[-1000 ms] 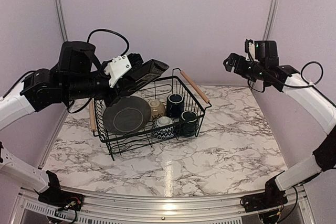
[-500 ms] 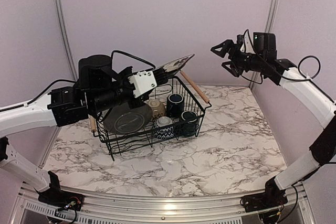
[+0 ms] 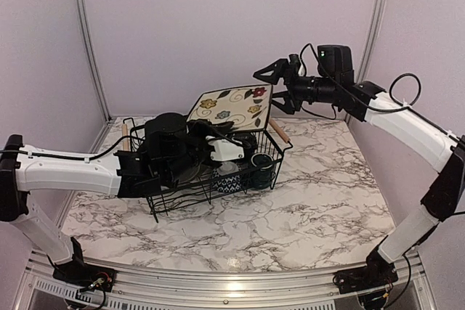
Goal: Unload the mixed dishes from the dish rack
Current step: Pass from the left arm to the right
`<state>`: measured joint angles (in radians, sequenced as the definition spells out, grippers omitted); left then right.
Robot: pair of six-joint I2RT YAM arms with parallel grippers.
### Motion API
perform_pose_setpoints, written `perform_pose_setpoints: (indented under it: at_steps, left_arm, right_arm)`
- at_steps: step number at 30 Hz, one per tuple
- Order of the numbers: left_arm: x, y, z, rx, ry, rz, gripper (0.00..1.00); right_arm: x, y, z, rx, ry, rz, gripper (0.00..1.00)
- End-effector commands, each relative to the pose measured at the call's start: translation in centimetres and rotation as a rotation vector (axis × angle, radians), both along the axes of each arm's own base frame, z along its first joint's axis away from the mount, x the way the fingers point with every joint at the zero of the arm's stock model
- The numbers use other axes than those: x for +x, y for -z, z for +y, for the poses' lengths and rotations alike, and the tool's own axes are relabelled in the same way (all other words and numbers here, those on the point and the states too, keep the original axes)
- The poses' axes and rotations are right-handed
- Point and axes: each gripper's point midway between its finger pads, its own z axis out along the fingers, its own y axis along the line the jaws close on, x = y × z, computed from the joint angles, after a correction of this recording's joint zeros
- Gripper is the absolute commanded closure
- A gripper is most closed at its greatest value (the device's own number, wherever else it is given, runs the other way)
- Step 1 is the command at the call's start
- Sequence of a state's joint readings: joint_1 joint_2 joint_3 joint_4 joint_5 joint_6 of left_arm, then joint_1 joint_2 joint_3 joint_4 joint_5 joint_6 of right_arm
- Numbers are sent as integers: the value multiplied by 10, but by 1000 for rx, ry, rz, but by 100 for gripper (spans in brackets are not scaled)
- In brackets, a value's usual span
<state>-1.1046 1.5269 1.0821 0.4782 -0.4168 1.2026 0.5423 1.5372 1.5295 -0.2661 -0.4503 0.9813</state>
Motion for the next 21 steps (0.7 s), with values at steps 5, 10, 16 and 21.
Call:
perform_pose_setpoints:
  at_steps: [5,10,16,21]
  left_arm:
    - [-11,-115,22,-302,-105,-352,100]
    - [-8,-107,10,-254,-140,-400,100]
    - [0,-93,3,-172,-165,-405,100]
    - [1,-89,3,-146,-179,-405,100]
  right_arm:
    - [-12,8,12,-7,51,-4,18]
    - [-15,22,17,-23,60,16,31]
    - [-19,17,12,-20,72,11,49]
    - [-28,20,13,0,53,36,57]
